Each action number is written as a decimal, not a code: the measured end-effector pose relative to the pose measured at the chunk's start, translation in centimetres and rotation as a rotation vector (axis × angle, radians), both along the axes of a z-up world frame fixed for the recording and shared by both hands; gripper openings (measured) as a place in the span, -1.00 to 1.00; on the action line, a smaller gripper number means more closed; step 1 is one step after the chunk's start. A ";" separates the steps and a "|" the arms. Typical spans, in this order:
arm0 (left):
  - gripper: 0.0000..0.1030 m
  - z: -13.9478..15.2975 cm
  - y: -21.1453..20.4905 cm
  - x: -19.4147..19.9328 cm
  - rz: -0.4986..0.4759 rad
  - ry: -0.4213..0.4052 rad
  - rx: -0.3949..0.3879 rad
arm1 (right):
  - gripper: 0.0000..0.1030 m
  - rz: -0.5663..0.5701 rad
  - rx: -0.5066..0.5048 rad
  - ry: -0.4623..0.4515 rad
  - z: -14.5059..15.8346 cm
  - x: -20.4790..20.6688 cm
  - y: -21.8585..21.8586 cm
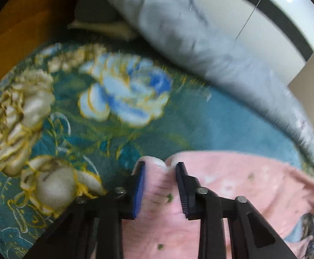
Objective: Fold clothes
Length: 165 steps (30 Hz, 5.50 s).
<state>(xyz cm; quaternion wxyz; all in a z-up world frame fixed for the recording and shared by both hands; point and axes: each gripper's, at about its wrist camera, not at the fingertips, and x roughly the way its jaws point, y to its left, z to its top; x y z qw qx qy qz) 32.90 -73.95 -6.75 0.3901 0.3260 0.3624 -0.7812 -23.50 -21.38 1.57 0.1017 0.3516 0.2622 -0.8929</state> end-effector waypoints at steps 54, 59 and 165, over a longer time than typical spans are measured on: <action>-0.17 -1.8 22.5 20.7 0.246 0.495 0.112 | -0.14 0.014 -0.880 -0.409 -8.2 22.3 32.2; -0.18 -1.2 22.2 20.1 0.228 0.493 0.108 | -0.04 0.052 -0.997 -0.480 -9.2 21.7 29.1; -0.58 -2.3 17.7 31.5 0.474 0.356 0.089 | -0.79 0.003 -1.038 -0.586 -15.2 22.1 29.6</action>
